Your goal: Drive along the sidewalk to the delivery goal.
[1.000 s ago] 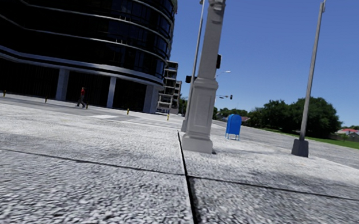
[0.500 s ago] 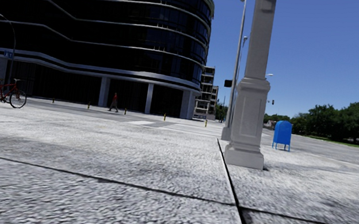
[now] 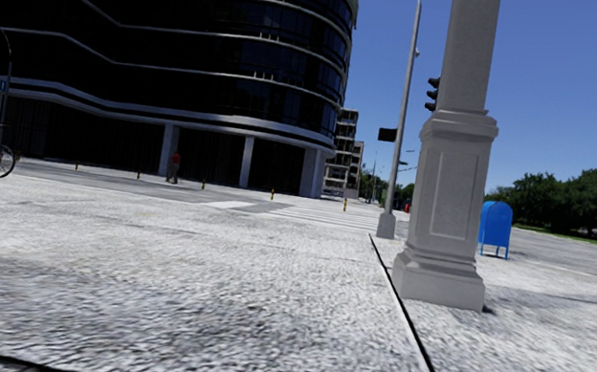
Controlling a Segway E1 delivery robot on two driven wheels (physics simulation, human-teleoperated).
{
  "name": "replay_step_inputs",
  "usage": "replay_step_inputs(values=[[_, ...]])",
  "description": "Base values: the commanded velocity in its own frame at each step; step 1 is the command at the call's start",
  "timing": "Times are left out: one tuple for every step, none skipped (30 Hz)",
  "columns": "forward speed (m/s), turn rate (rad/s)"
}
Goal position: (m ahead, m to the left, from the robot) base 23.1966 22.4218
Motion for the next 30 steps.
replay_step_inputs(values=[[1.94, 0.00], [1.94, 0.00], [1.94, 0.00], [1.94, 0.00], [1.94, 0.00], [1.94, 0.00], [1.94, 0.00], [1.94, 0.00], [1.94, 0.00], [1.94, 0.00], [1.94, 0.00], [1.94, 0.00], [1.94, 0.00], [1.94, 0.00], [1.94, 0.00], [1.94, 0.00], [1.94, 0.00], [1.94, 0.00], [1.94, -0.14], [1.94, -0.35], [1.94, -0.44], [1.94, -0.42], [1.94, -0.42], [1.94, -0.23], [1.94, -0.02], [1.94, 0.00], [1.94, 0.00], [1.94, 0.00], [1.94, 0.00], [1.94, 0.00]])
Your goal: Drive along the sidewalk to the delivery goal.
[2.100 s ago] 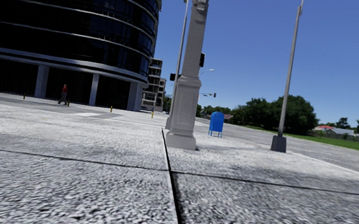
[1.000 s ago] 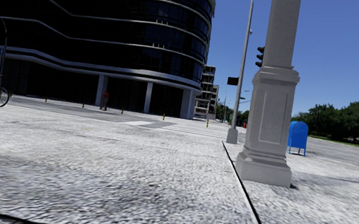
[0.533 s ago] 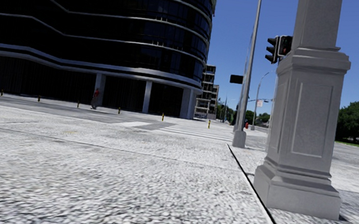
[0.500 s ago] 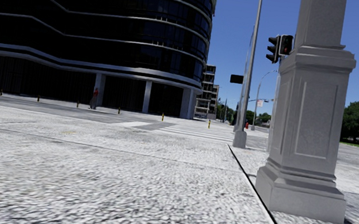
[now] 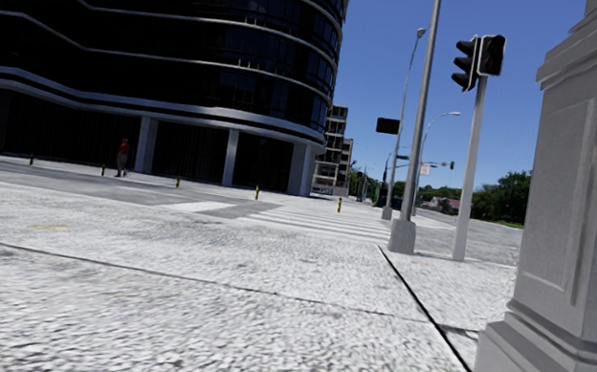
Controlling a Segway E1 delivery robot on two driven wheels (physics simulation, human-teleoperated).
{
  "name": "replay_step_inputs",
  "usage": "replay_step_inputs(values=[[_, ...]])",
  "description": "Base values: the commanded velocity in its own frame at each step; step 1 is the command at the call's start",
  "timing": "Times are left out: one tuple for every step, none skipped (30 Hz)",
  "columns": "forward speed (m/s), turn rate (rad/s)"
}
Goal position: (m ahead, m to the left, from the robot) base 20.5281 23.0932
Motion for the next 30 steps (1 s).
replay_step_inputs(values=[[1.94, 0.00], [1.94, 0.00], [1.94, 0.00], [1.94, 0.00], [1.94, 0.00], [1.94, 0.00], [1.94, 0.00], [1.94, 0.00], [1.94, -0.11], [1.94, -0.26], [1.94, -0.26], [1.94, -0.36], [1.94, -0.39], [1.94, 0.00], [1.94, 0.00], [1.94, 0.00], [1.97, 0.00], [1.97, 0.00], [1.98, 0.00], [1.99, 0.00], [1.99, 0.00], [1.99, 0.00], [1.99, 0.00], [1.99, 0.00], [1.99, 0.00], [1.99, 0.00], [2.00, 0.00], [2.00, 0.00], [2.00, 0.00], [2.00, 0.00]])
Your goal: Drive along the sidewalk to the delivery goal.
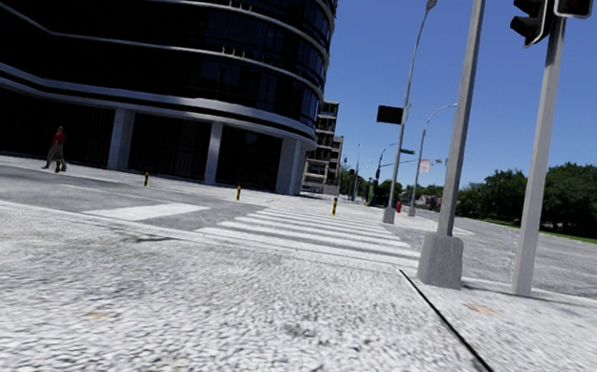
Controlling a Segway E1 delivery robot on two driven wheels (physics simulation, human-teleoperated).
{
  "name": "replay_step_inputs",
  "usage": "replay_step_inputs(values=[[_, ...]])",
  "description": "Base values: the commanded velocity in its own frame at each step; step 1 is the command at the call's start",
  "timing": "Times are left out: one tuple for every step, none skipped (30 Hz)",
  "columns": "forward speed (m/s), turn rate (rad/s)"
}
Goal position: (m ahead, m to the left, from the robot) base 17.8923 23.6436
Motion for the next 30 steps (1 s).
replay_step_inputs(values=[[2.00, 0.00], [2.00, 0.00], [2.00, 0.00], [2.00, 0.00], [2.00, 0.00], [2.00, 0.00], [2.00, 0.00], [2.00, 0.00], [2.00, 0.00], [2.00, 0.00], [2.00, 0.00], [2.00, 0.00], [2.00, 0.00], [2.00, 0.00], [2.00, 0.00], [2.00, 0.00], [2.00, 0.00], [2.00, 0.00], [2.00, 0.00], [2.00, 0.00], [2.00, 0.00], [2.00, 0.00], [2.00, 0.00], [2.00, 0.00], [2.00, 0.00], [2.00, 0.00], [2.00, 0.00], [2.00, 0.00], [2.00, 0.00], [2.00, 0.00]])
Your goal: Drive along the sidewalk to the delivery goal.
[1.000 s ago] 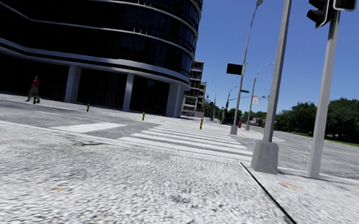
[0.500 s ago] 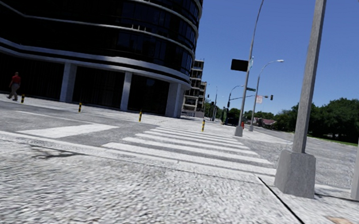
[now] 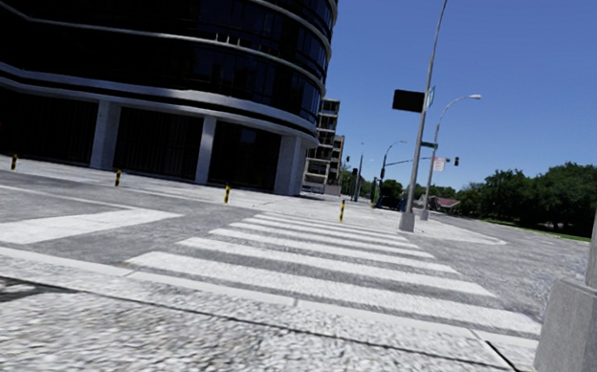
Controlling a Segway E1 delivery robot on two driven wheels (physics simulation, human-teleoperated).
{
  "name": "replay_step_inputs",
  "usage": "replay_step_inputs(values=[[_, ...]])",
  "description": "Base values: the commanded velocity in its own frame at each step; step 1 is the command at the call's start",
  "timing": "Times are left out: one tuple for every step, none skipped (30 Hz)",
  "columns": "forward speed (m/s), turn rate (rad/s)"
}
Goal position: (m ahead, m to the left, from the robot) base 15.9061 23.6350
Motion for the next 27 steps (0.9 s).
replay_step_inputs(values=[[2.00, 0.00], [2.00, 0.00], [2.00, 0.00], [2.00, 0.00], [2.00, 0.00], [2.00, 0.00], [2.00, 0.00], [2.00, 0.00], [2.00, 0.00], [2.00, 0.00], [2.00, 0.00], [2.00, 0.00], [2.00, 0.00], [2.00, 0.00], [2.00, 0.00], [2.00, 0.00], [2.00, 0.00], [2.00, 0.00], [2.00, 0.00], [2.00, 0.00], [2.00, 0.00], [2.00, 0.00], [2.00, 0.00], [2.00, 0.00], [2.00, 0.00], [2.00, 0.00], [2.00, 0.00]])
